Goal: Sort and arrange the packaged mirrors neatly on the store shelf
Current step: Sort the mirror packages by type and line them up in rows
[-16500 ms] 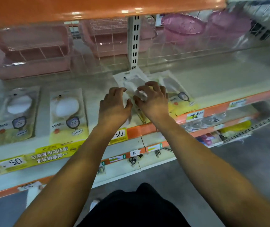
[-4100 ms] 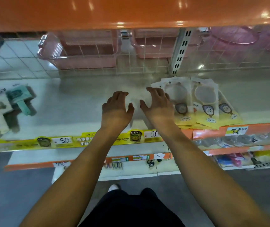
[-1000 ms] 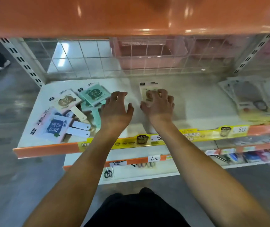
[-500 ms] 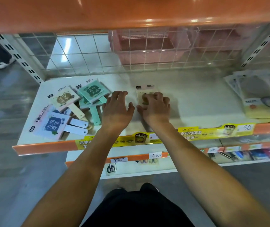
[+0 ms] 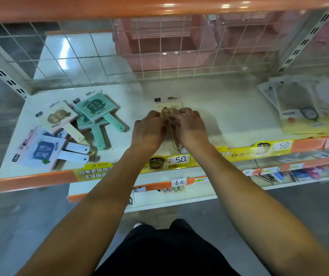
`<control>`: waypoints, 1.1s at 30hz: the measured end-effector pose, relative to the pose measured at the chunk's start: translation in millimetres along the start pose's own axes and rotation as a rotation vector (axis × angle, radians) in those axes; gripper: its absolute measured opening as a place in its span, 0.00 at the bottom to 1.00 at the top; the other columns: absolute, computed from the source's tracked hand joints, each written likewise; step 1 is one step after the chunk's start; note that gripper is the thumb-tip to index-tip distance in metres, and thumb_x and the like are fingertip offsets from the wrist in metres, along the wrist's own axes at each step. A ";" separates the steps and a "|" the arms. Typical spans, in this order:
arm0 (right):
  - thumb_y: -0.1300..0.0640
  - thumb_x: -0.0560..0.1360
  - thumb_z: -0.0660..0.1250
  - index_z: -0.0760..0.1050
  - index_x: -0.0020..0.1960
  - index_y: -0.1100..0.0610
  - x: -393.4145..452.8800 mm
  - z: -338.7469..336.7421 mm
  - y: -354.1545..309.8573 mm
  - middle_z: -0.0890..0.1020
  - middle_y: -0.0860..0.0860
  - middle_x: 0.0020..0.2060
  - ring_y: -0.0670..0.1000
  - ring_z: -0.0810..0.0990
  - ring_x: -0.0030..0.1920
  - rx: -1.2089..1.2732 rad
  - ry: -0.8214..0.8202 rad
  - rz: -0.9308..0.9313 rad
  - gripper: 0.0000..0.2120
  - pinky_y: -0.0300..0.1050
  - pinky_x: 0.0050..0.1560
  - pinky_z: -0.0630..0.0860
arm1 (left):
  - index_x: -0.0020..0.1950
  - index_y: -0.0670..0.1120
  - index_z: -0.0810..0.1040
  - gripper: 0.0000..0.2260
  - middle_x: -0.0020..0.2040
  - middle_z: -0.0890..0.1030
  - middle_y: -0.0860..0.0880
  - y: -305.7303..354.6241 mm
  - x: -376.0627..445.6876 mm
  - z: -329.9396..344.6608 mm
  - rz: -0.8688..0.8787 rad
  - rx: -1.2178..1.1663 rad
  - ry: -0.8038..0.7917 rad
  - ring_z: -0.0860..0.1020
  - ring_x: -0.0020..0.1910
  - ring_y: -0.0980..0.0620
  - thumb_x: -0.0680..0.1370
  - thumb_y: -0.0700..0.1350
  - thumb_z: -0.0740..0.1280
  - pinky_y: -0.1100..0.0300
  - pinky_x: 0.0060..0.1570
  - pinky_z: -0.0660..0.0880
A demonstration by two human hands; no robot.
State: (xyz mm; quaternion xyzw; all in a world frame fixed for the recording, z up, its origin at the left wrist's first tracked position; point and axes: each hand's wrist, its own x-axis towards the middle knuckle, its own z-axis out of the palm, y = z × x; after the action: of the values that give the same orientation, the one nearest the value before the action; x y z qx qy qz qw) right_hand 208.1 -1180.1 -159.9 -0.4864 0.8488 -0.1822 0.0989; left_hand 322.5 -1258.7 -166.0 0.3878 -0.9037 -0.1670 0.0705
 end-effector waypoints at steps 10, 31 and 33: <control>0.56 0.77 0.65 0.80 0.60 0.50 -16.1 1.4 18.4 0.76 0.54 0.58 0.59 0.72 0.57 -0.034 0.083 -0.026 0.13 0.52 0.55 0.73 | 0.56 0.51 0.81 0.12 0.57 0.76 0.49 11.5 -6.7 10.5 0.039 -0.032 0.071 0.77 0.54 0.48 0.77 0.46 0.61 0.54 0.53 0.66; 0.57 0.77 0.62 0.76 0.67 0.48 -21.8 -10.4 27.8 0.72 0.53 0.65 0.59 0.70 0.63 -0.055 -0.018 -0.116 0.19 0.52 0.62 0.69 | 0.59 0.50 0.81 0.13 0.58 0.77 0.47 28.8 -30.2 19.0 0.008 0.014 0.152 0.77 0.56 0.45 0.77 0.46 0.63 0.52 0.52 0.70; 0.57 0.77 0.63 0.76 0.66 0.47 -20.7 -12.4 29.4 0.72 0.53 0.65 0.58 0.70 0.63 -0.064 -0.017 -0.110 0.19 0.51 0.62 0.69 | 0.60 0.50 0.80 0.13 0.59 0.77 0.48 31.3 -31.0 18.6 0.006 0.020 0.150 0.76 0.58 0.46 0.77 0.47 0.63 0.52 0.54 0.69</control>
State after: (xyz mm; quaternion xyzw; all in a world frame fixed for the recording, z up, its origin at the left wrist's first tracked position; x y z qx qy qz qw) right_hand 191.1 -1146.1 -160.8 -0.5366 0.8254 -0.1561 0.0807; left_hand 317.9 -1211.6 -172.2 0.3970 -0.8988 -0.1284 0.1345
